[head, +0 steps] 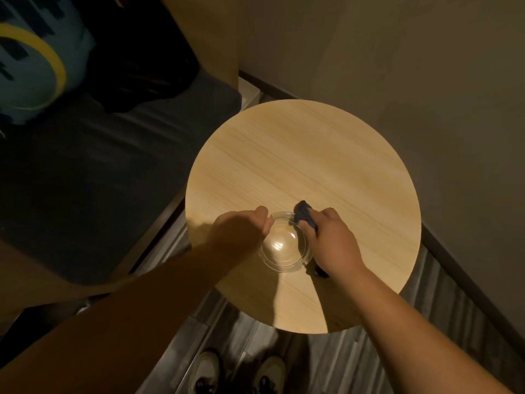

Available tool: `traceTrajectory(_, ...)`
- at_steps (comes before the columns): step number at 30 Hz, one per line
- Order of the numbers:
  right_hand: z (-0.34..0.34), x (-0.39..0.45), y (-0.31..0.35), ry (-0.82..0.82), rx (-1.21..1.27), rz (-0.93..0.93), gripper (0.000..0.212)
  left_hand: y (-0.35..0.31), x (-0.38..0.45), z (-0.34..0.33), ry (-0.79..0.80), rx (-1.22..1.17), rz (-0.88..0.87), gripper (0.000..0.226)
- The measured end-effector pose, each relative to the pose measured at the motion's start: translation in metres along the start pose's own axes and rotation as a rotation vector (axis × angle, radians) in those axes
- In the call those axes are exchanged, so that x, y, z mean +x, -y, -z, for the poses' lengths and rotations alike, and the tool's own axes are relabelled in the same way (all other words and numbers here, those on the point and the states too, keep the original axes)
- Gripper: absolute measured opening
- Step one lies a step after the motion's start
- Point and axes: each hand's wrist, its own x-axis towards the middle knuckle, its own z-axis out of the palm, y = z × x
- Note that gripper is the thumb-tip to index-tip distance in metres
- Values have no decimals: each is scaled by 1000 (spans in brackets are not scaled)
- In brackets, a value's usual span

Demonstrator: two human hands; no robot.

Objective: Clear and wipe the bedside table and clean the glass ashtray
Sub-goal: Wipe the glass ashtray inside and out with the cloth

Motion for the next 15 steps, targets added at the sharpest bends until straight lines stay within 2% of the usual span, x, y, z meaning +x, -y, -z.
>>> traceTrajectory(3,-16,-17,1,-126,98,-149,30,-26,-19,-11,62,-336,454,38)
traceTrajectory(5,-21,-21,3,-156,160,-184,29,-44,-26,-16,73,-350,559,41)
traceTrajectory(7,-20,-20,3,-145,211,-181,25,-45,-21,-18,94,-392,568,28)
traceTrajectory(9,-13,-15,-1,-78,261,-145,20,-32,-8,-15,119,-419,532,18)
traceTrajectory(11,-2,-8,-7,23,242,-86,20,-17,-1,-9,128,-340,402,13)
traceTrajectory(13,8,-1,-11,111,198,-46,21,-7,1,-4,94,-115,183,7)
traceTrajectory(15,13,5,-10,151,181,-19,26,1,3,0,90,100,10,15)
